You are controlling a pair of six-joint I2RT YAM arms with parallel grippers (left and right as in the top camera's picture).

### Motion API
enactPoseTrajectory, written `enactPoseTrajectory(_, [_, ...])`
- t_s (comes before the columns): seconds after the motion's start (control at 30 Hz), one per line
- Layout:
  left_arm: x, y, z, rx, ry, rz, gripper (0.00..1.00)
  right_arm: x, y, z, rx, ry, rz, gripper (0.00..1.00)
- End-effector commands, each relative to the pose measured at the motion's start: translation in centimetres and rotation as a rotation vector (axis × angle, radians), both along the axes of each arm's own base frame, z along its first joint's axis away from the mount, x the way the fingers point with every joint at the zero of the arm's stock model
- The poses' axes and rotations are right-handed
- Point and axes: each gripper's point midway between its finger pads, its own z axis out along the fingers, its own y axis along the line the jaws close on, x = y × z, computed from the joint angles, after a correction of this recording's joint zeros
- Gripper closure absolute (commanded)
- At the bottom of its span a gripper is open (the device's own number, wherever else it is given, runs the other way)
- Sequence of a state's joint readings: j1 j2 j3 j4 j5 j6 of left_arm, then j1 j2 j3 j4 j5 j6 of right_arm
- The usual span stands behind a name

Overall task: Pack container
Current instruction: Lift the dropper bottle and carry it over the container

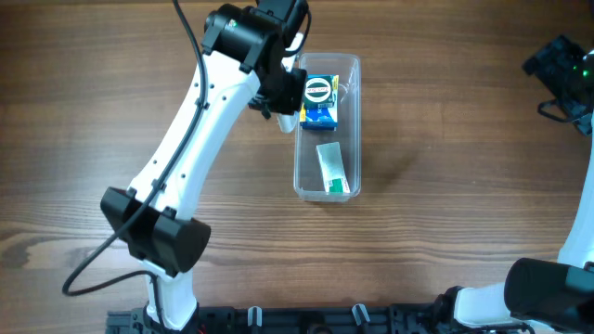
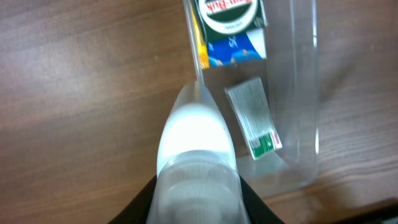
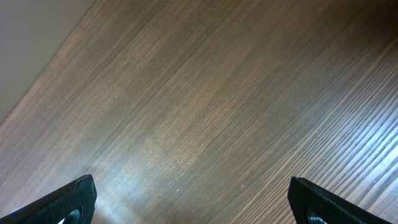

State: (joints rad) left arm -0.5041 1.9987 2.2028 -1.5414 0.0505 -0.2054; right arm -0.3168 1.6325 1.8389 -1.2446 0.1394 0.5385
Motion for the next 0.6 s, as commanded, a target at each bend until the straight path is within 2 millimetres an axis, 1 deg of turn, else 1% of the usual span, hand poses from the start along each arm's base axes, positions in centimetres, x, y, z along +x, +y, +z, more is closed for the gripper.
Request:
enactPoseTrajectory(0.0, [-1.7, -0.9, 1.9, -0.023, -0.011, 0.013, 0.68, 0.1, 0.0, -0.2, -0.001, 0.002, -0.013, 0.00])
enactPoseTrajectory(0.07, [-2.9, -1.4, 1.7, -0.011, 0.017, -0.004, 0.67, 0.1, 0.0, -0.2, -0.001, 0.002, -0.013, 0.00])
enactPoseTrajectory(0.1, [-3.6, -2.0, 1.7, -0.011, 0.028, -0.023, 0.67, 0.1, 0.0, -0.2, -0.001, 0.002, -0.013, 0.00])
enactPoseTrajectory(0.13, [-4.4, -3.0, 1.7, -0.013, 0.034, -0.044, 0.67, 0.1, 0.0, -0.2, -0.001, 0.002, -0.013, 0.00])
enactPoseTrajectory(0.23, [-5.5, -4.3, 1.5, -0.014, 0.045, -0.038, 0.67, 0.1, 0.0, -0.2, -0.001, 0.002, -0.013, 0.00])
enactPoseTrajectory(0.3, [-6.2, -4.8, 1.4, -0.011, 0.060, -0.019, 0.67, 0.1, 0.0, -0.2, -0.001, 0.002, -0.013, 0.00])
enactPoseTrajectory(0.37, [-7.0, -5.4, 0.8, -0.003, 0.085, 0.003, 0.67, 0.1, 0.0, -0.2, -0.001, 0.002, -0.013, 0.00])
enactPoseTrajectory(0.47, [-7.4, -5.4, -0.5, 0.029, 0.107, 0.041, 0.67, 0.1, 0.0, -0.2, -0.001, 0.002, -0.013, 0.00])
enactPoseTrajectory(0.57, [-7.6, -4.9, -2.3, 0.066, 0.139, 0.092, 0.68, 0.1, 0.0, -0.2, -0.001, 0.002, -0.013, 0.00])
